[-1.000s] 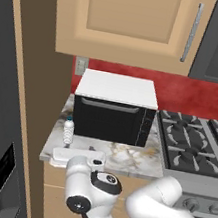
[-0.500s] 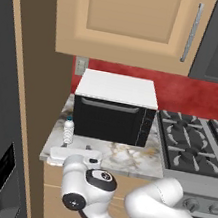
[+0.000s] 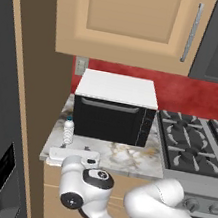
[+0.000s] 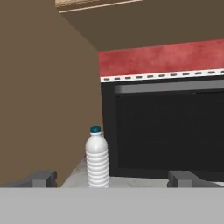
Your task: Take the bottled waters from the counter and place them in the freezer to freeze. Close the freezer door after placing the bottles.
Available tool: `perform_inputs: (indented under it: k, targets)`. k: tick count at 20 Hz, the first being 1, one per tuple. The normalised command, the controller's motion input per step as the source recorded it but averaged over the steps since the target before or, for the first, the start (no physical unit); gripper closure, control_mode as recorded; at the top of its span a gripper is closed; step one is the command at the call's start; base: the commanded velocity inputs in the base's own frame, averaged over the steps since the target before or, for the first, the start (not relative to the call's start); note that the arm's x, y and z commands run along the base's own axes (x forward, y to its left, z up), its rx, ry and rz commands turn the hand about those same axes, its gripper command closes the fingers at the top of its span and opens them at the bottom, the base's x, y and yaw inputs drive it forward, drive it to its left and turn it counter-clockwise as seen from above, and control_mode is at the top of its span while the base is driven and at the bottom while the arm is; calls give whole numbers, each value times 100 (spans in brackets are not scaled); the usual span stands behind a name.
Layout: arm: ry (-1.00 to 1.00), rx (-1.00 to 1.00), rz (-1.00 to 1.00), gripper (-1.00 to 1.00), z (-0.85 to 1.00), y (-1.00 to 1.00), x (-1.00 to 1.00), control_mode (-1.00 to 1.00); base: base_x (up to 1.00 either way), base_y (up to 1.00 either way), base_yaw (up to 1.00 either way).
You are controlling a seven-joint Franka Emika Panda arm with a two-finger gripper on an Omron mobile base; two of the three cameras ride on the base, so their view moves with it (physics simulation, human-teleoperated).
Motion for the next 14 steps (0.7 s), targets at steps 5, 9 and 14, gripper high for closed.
perform_inputs:
  k: [5, 9, 14]
  targets:
    - [0, 0, 0, -100, -20, 2, 19, -100, 0, 0, 0]
    - [0, 0, 0, -100, -18, 4, 22, -100, 0, 0, 0]
    - [0, 0, 0, -100, -11, 10, 19, -100, 0, 0, 0]
